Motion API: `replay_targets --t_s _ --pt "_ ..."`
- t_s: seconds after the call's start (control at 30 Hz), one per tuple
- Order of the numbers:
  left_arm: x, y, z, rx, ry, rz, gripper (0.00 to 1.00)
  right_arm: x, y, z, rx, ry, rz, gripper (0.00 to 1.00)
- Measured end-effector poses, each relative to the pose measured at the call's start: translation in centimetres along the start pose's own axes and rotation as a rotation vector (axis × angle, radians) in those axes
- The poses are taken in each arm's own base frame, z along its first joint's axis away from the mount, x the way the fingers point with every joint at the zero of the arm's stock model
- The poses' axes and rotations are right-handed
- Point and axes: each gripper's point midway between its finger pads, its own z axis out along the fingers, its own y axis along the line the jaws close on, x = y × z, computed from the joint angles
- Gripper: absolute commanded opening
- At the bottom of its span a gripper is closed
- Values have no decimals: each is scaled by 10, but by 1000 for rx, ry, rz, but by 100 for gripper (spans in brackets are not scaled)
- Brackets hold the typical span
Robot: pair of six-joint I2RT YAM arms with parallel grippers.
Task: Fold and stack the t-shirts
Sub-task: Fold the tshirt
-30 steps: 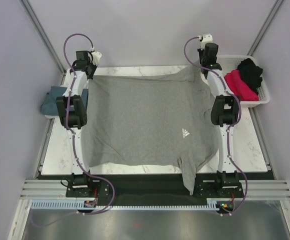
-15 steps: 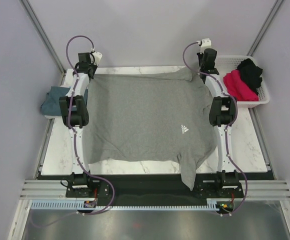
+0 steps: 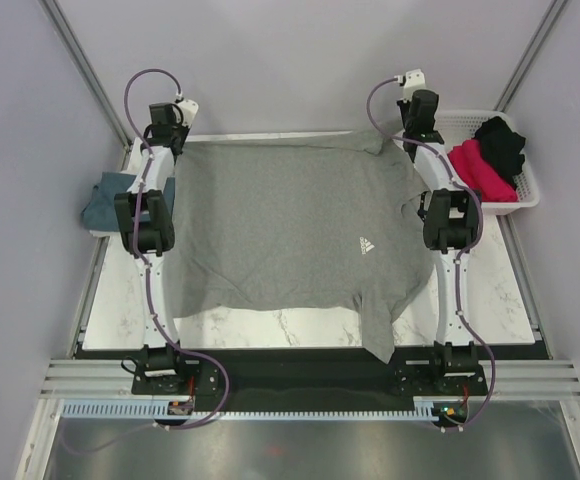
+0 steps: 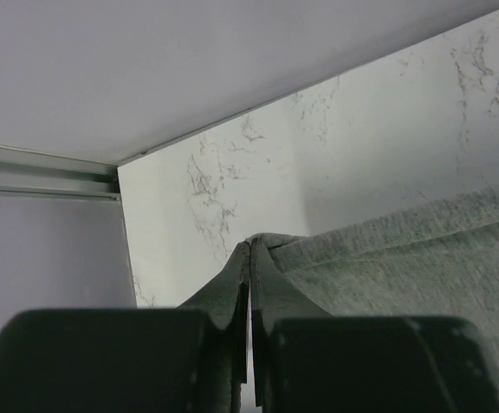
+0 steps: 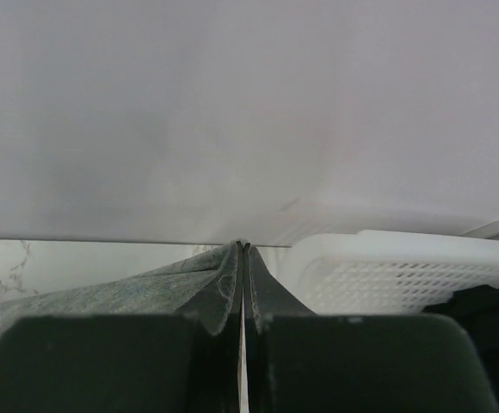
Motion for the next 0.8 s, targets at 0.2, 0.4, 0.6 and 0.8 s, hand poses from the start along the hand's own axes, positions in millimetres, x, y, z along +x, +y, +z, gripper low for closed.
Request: replay_targets --t_s 0.2,0.4,0.6,0.8 --pt "-3 -6 -8 47 -16 2 2 -35 -18 -22 3 -9 -17 0" --pt "-10 -10 -14 90 -33 8 2 -44 -24 -30 -2 2 -30 0" --pt "-11 -4 -40 138 -13 -6 2 -4 -11 -43 -59 128 -59 0" --pt "-5 15 -78 183 4 -34 2 25 -2 -73 -129 246 -79 0"
